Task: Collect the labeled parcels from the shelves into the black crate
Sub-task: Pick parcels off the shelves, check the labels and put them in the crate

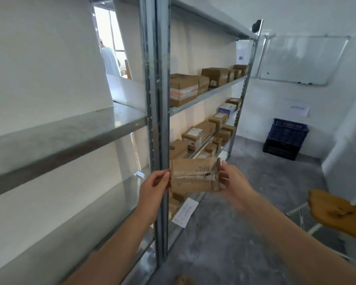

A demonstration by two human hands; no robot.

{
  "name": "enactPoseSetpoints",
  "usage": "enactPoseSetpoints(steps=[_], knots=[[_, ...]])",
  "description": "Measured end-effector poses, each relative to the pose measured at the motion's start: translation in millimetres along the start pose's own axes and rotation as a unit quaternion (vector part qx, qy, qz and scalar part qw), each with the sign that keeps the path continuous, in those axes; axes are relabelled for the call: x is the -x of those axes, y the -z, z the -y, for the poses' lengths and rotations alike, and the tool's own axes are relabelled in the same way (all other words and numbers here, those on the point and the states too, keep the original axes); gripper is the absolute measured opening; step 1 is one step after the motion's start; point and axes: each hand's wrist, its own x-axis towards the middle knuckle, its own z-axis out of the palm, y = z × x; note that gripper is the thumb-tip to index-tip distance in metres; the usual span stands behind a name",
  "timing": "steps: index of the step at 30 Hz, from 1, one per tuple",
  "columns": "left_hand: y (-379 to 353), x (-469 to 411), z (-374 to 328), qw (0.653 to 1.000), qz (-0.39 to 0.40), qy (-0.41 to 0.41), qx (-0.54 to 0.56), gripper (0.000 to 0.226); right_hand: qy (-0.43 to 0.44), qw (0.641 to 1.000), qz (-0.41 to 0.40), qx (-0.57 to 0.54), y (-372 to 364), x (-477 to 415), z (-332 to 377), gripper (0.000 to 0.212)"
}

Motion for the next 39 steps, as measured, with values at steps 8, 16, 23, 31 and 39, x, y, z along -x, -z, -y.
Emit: enactPoseSetpoints(steps=[8,16,23,31,39], knots=[[25.2,66.9,-2.2,0.995,-0.072,-0.008,0.067,0.012,-0.005,0.997,0.079,0.012,-9.1,29.6,-17.7,0.016],[56.7,167.6,-3.6,0.985,-0.17,-0.018,0.025,0.015,-0.056,0.936,0.348,0.023,-6.7,70.7,-34.6,0.046],[115.6,272.4,-14.7,0.978,-0.199,-0.056,-0.015,0.023,-0.054,0.846,0.515,0.129,-38.5,126.5,-62.3,0.066],[195.9,387.2,-36.2,0.949,-0.304,-0.081,-0.026,0.035,0.013,0.802,0.544,0.245,-125.6,242.4,-101.2,0.062],[299.9,555.9,-30.9,0.864,-0.498,-0.066,-0.027,0.046,-0.071,0.735,0.635,0.226,-225.3,403.7,-194.9,0.043]])
